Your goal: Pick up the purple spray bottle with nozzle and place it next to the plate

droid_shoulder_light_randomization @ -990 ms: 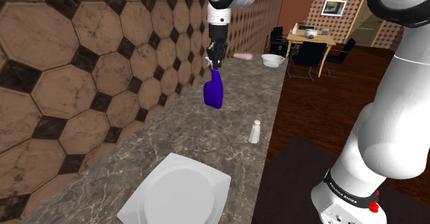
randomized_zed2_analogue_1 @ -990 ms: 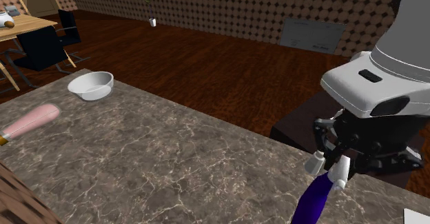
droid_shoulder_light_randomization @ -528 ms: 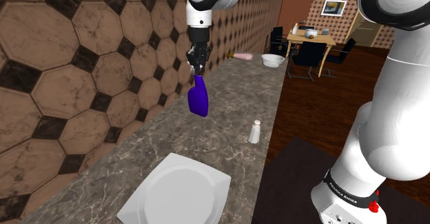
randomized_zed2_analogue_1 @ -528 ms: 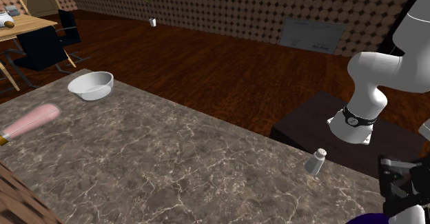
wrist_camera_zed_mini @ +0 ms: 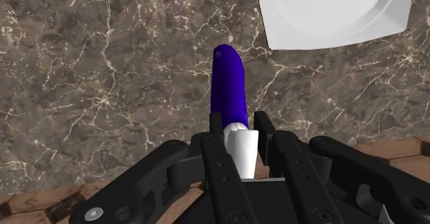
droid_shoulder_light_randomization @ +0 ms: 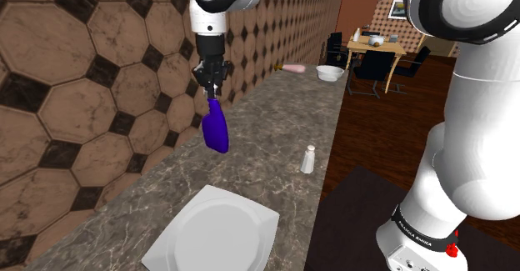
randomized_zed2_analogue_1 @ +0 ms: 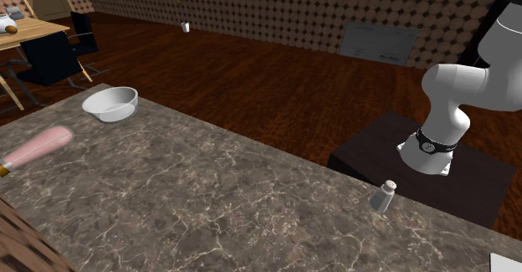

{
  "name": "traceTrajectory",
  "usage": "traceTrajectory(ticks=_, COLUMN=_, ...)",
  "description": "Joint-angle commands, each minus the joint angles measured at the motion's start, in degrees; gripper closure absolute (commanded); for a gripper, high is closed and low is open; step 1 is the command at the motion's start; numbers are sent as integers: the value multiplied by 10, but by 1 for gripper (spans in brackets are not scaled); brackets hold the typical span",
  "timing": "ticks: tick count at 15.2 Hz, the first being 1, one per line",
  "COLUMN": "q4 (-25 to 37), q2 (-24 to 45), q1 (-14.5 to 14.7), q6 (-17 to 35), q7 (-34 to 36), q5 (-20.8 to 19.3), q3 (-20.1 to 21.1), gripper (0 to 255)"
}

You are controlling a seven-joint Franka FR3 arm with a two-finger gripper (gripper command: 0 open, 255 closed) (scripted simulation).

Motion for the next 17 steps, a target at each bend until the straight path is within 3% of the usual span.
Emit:
traceTrajectory(ticks=1, q4=34, q2=26, q1=15, q6=-8, q7=24, q5=-2, q3=9, gripper=255)
traceTrajectory(ticks=9, q4=203, q2=140, q1=75, q6=-61, q7=106, q5=-16, q3=33, gripper=255)
traceTrajectory(ticks=17, q4=128, q2=131, q1=73, q6=5, q7=104, q5=-15, q3=32, gripper=255)
